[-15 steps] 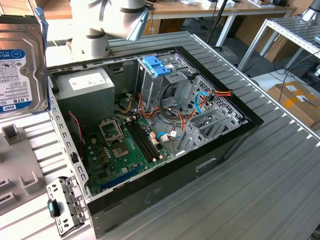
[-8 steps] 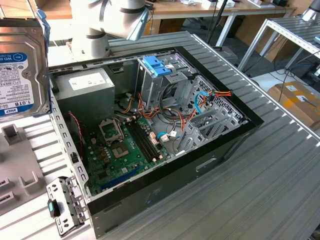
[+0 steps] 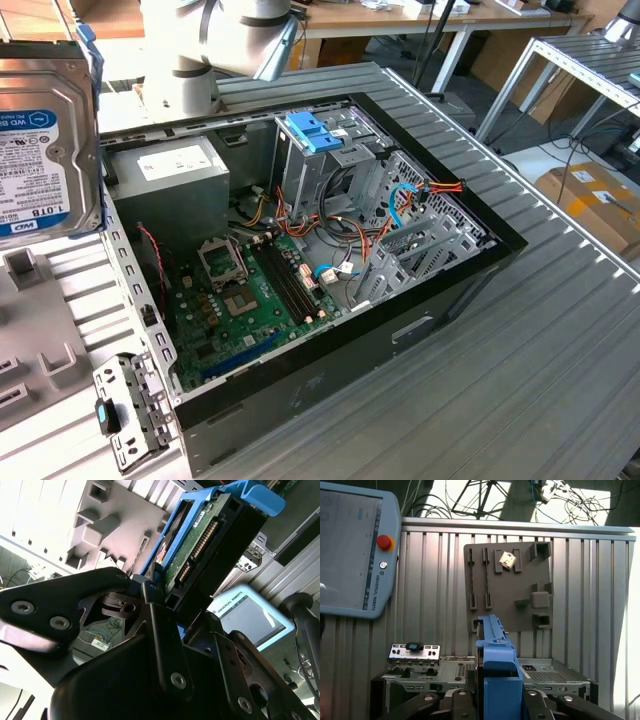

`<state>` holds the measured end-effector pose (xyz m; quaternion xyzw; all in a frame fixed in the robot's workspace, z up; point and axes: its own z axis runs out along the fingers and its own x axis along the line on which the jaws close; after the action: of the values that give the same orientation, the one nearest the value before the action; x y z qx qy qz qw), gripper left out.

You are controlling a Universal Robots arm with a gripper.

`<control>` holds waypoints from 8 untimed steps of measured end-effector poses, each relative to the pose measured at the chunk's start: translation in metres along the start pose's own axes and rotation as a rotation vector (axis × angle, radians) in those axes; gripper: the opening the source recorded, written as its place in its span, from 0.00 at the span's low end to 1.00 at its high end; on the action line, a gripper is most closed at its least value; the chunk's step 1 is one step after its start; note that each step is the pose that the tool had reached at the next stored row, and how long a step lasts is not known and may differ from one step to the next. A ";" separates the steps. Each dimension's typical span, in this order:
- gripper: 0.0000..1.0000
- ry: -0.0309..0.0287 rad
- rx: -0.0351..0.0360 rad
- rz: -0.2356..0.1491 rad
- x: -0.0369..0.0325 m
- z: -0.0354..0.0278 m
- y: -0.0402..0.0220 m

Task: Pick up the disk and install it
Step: 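Pick up the disk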

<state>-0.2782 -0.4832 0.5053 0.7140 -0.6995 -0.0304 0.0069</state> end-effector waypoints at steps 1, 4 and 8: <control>0.36 0.0000 0.0000 0.000 0.0008 0.0001 -0.0001; 0.36 0.0000 0.0000 0.000 0.0029 0.0001 -0.0002; 0.36 0.0000 0.0000 0.000 0.0057 0.0002 -0.0003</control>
<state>-0.2778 -0.4889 0.5049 0.7140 -0.6995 -0.0304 0.0069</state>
